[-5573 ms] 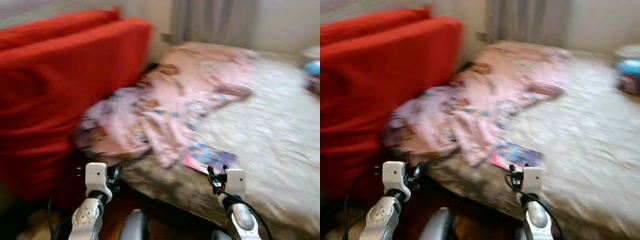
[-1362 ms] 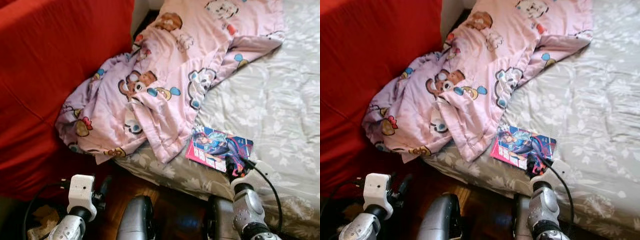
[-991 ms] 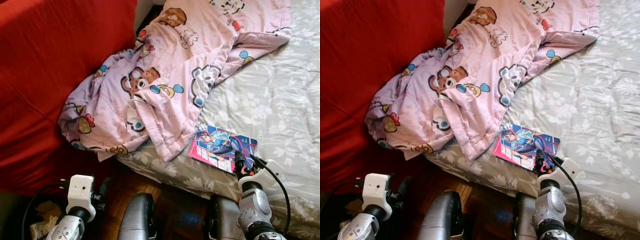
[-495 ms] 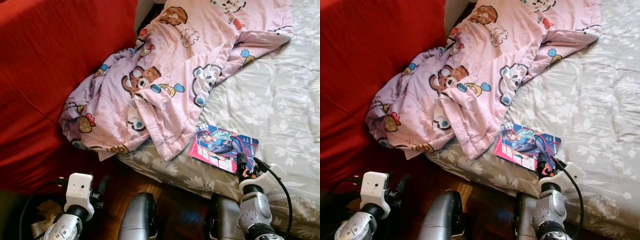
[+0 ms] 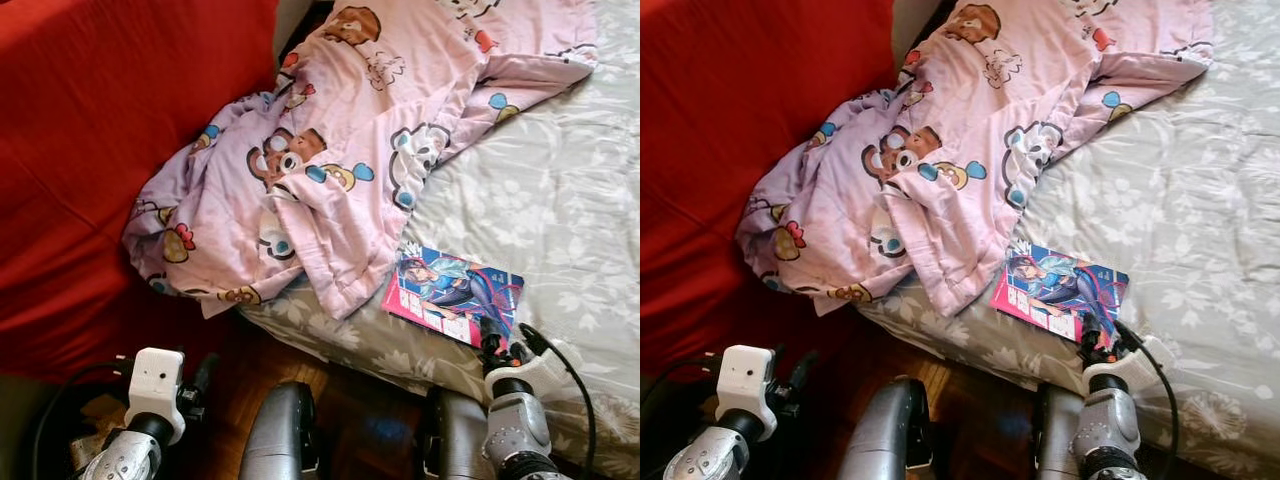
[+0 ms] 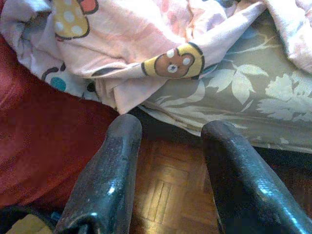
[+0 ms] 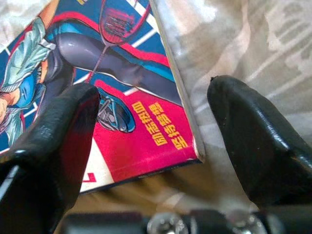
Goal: Clean up the room
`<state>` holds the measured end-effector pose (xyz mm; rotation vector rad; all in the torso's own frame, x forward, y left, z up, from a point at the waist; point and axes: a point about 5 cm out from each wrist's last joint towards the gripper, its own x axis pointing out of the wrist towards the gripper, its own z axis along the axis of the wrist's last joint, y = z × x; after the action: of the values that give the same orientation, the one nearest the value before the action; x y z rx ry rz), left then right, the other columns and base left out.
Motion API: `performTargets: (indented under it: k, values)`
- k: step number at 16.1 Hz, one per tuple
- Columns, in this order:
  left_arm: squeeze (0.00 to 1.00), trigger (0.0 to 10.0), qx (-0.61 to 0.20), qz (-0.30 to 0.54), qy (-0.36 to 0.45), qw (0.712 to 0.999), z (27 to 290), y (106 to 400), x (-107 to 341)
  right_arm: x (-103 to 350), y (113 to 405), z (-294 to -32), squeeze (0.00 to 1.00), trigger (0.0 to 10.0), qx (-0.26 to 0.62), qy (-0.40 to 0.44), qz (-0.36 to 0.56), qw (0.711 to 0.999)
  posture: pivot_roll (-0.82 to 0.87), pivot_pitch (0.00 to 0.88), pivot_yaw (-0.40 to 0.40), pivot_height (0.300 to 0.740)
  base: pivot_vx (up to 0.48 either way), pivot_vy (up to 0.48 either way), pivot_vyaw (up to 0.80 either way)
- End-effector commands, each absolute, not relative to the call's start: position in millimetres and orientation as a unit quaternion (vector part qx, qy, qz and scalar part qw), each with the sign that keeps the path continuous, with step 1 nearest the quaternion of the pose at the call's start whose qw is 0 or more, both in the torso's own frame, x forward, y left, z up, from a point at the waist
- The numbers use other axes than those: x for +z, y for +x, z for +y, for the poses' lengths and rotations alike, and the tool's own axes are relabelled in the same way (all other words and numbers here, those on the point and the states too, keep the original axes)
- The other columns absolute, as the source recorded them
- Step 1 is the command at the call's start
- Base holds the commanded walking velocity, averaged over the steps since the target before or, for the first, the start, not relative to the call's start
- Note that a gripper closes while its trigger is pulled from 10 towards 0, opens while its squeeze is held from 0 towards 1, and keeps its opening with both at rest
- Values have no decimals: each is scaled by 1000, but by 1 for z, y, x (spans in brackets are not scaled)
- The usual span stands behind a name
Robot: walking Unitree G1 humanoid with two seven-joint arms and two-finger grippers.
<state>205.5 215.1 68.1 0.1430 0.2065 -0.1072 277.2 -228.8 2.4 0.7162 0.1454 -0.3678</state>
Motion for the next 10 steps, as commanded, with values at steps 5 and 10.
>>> performTargets:
  k: [5,10]
  values:
    - [0,10000,-53,129,84,987,223,196,65,-15,265,-212,0,10000,-157,385,112,903,216,312,192,625,0,0,0]
    - [0,10000,-54,128,83,987,221,202,63,-4,269,-226,0,10000,-191,347,74,915,207,294,187,625,0,0,0]
